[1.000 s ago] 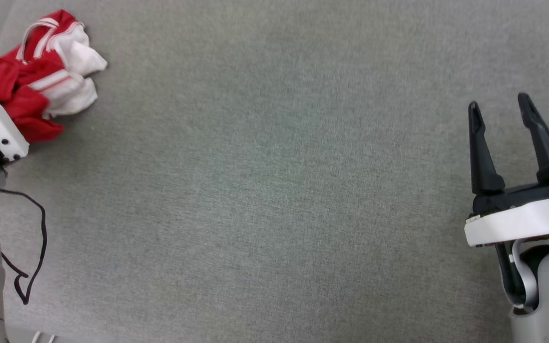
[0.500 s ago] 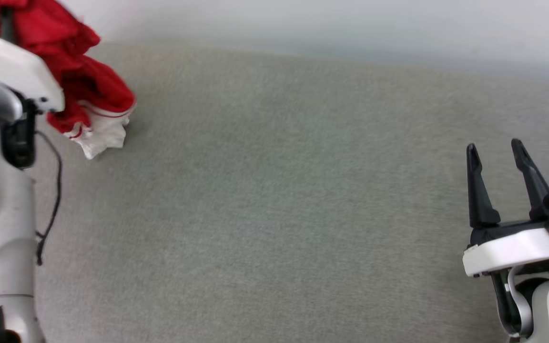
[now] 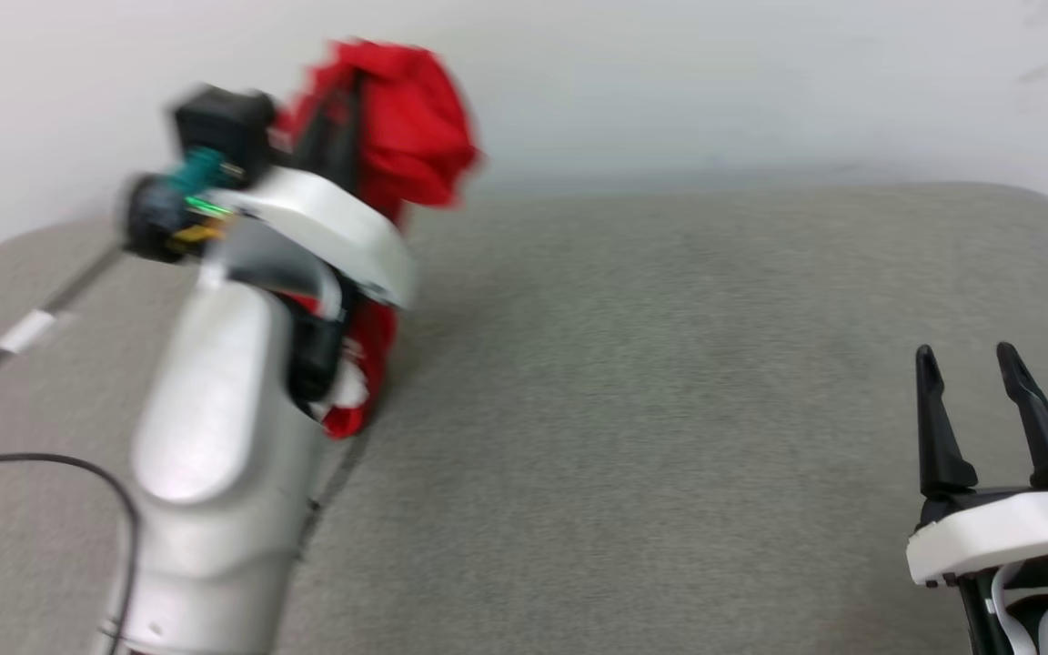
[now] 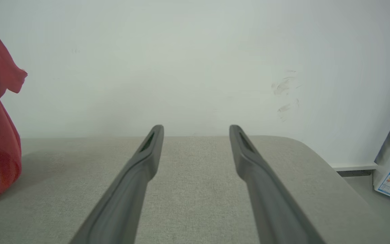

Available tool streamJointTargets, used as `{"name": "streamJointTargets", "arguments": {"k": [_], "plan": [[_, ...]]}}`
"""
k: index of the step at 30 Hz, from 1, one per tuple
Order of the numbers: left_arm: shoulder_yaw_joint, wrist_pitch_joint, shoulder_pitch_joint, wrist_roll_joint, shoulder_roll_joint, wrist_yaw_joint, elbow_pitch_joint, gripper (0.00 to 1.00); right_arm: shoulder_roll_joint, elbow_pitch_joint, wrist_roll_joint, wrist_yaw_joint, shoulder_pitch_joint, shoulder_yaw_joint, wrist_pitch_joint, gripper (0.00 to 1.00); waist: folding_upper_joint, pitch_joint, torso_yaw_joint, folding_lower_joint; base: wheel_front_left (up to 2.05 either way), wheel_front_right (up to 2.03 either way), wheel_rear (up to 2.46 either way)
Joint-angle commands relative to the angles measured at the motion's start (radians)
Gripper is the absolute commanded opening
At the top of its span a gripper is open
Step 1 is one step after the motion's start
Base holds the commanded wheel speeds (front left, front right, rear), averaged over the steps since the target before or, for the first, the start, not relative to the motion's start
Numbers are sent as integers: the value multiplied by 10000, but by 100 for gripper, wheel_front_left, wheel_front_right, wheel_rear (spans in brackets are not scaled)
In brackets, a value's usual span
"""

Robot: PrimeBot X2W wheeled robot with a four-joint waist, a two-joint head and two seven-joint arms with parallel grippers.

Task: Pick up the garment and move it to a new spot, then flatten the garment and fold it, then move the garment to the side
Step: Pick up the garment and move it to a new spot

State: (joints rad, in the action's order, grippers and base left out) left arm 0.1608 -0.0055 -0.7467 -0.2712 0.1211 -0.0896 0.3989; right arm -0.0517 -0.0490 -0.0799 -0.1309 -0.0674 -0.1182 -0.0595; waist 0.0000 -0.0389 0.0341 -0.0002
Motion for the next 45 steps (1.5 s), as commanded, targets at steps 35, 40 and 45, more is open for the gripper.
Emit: {"name": "streamJointTargets", "arguments": {"k": [35,40,45], "plan": [[4644,-2272,3335,-1979,-418,1491,-1007,100,19,-200,-119,3,311,-286,248,100,0,-239,320,2,0,0,0],[3635,-2462,3779,-2090,247,2142,-1208,100,21,-288,-132,3,549,-253,407,100,0,8,110,2,0,0,0],[2571,-2546,4621,-2264,1165,2697,-1663,100,19,-354,-102,3,767,-187,512,100,0,239,35,2,0,0,0]]}}
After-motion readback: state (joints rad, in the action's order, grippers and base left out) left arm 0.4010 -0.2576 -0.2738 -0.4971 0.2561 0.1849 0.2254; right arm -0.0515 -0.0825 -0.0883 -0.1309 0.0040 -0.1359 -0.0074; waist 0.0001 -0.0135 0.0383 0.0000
